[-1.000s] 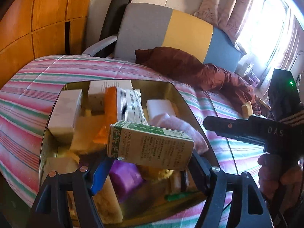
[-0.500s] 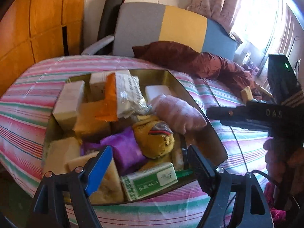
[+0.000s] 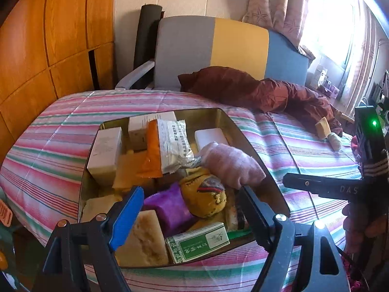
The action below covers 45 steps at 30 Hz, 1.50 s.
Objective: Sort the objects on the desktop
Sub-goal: 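Move both tools back toward the yellow sponge and white sock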
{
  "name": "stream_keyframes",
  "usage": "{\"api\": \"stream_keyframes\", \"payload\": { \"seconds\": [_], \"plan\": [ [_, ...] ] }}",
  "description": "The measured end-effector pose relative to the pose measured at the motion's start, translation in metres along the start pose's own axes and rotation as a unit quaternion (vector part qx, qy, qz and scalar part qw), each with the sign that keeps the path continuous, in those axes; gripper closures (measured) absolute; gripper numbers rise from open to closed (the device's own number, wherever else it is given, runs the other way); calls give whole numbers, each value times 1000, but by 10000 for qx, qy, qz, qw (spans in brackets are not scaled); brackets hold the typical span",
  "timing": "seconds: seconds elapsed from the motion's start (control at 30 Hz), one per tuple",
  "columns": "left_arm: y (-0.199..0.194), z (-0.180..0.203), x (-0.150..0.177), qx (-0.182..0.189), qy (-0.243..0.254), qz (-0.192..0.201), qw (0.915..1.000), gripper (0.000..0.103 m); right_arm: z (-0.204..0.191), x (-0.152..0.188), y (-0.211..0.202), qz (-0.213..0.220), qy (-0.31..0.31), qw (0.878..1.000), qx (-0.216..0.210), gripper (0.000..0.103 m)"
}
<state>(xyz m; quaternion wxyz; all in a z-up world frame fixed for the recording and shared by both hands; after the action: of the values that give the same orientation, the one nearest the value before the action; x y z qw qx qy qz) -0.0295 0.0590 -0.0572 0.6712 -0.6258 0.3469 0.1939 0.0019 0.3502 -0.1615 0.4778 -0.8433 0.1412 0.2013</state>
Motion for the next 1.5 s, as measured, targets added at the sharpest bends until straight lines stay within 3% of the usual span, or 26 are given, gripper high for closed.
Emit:
{"api": "stream_keyframes", "payload": {
  "seconds": [0.27,0.47,0.8,1.17,1.5],
  "plan": [
    [-6,15,-11,-195,276,181,9993,22,31,-2,-20,152,167,9995,226,29],
    [-9,34,-20,-87,475,295,9984,22,60,-7,-40,285,292,9981,471,29],
    [-7,81,-38,283,851,364,9953,22,133,-20,-86,507,624,9908,1093,27],
    [9,153,-59,1202,1015,137,9874,22,246,-39,-144,1001,1399,9673,1864,27],
    [38,231,-80,1345,1578,-41,9783,22,312,-72,-148,1187,1360,9546,2368,27]
  ]
}}
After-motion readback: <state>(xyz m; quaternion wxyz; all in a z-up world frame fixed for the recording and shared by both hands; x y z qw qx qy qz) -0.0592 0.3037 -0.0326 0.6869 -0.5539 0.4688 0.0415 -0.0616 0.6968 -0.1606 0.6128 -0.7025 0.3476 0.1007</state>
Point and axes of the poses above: each gripper's, at about its wrist camera, not at the fingertips, and y roughly the way its jaws point, z to its right, x to its underside, the point moved 5 cm from there along y, roughly the way its jaws point, and after that the axes turned 6 degrees about -x, right-handed, at the moved point
